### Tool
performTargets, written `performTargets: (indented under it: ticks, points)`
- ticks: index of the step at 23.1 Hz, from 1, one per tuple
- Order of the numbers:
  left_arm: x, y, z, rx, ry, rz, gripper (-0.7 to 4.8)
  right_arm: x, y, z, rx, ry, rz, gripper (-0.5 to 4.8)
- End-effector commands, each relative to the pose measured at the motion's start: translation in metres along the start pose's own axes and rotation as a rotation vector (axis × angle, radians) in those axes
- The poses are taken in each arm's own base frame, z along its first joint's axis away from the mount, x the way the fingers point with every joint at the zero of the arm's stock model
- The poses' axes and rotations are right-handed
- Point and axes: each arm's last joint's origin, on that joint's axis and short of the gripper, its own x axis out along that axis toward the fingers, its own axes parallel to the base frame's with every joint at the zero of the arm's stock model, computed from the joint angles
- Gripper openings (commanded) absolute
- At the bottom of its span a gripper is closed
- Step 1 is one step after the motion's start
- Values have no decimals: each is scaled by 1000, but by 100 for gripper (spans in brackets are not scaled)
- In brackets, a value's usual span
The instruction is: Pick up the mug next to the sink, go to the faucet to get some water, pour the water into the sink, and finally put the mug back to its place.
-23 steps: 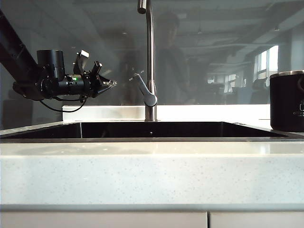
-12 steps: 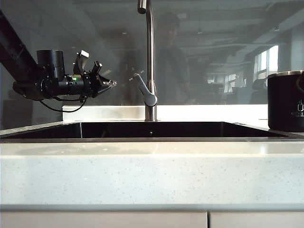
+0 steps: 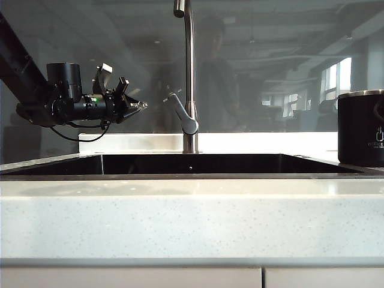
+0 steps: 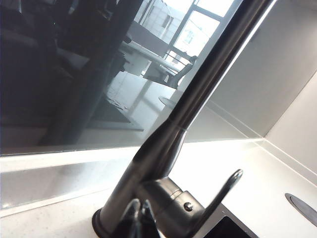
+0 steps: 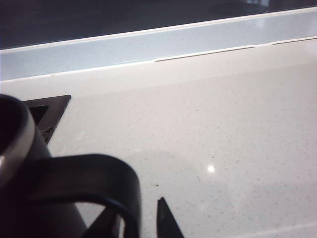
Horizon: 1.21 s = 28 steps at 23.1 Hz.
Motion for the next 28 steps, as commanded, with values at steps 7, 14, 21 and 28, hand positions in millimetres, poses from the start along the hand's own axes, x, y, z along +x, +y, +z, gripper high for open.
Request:
performTargets:
  ticks: [7,14,21,28]
  points:
    - [1,-3,4,12,-10,-11,-5,-21,-1,7,-27,-48,-62,181]
    - [1,-3,4,12,-11,-11,-5,-54,2,6,4,-37,-1,173]
    - [1,-3,4,12,-10,-11,-5,-78,7,21,51,-22,146,-5]
    - [1,-3,4,12,-10,-11,-5,-91,8,35,46,-106,152,-5]
